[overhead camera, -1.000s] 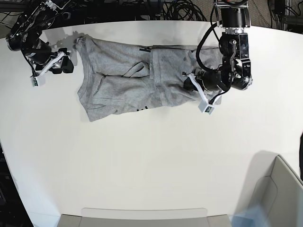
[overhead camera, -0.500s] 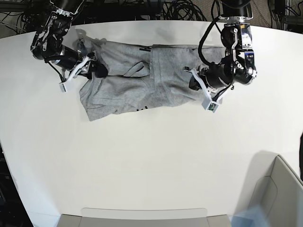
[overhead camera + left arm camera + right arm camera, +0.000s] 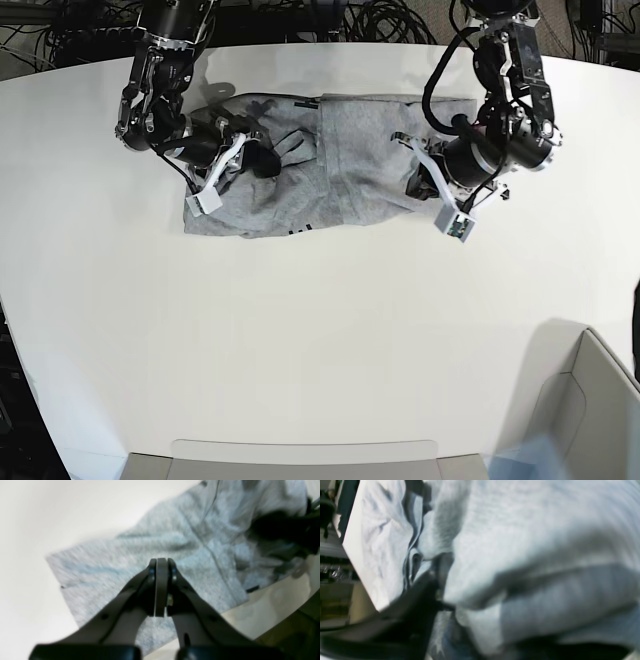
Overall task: Fold the T-shirt properly
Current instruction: 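Release the right gripper and regrasp the folded bundle's edge, then lift the bundle with the right gripper and flip it over onto itself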
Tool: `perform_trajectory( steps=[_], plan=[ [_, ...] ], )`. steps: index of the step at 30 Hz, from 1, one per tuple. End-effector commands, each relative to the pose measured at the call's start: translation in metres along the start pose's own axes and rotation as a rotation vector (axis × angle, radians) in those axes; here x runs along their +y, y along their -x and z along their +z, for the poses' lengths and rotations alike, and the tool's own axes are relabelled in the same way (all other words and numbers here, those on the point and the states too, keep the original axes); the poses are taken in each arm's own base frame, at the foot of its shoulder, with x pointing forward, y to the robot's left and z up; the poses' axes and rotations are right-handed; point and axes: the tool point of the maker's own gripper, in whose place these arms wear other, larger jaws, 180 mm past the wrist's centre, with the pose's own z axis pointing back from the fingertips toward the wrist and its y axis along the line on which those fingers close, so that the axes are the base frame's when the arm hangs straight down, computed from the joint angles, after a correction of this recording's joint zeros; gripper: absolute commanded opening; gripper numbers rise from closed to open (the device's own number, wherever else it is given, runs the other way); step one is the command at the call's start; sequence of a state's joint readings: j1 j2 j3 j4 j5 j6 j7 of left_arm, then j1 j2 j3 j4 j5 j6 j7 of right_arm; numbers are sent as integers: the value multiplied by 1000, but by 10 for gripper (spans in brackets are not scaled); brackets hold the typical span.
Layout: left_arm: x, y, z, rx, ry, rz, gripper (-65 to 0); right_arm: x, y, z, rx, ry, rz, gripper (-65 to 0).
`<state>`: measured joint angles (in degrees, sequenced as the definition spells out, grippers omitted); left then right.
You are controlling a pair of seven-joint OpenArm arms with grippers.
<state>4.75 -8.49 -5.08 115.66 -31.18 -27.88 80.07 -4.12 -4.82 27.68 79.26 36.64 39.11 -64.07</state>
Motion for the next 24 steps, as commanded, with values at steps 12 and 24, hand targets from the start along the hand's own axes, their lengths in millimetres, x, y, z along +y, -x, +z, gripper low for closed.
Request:
perform_trajectory(
  steps=[12, 24],
  plan=[
    [49, -4, 25, -61, -131, 95, -644, -73, -125, 65, -227, 272, -22, -650],
    [62, 9, 31, -42, -171, 129, -643, -68, -147, 43, -48, 612, 204, -650]
  ],
)
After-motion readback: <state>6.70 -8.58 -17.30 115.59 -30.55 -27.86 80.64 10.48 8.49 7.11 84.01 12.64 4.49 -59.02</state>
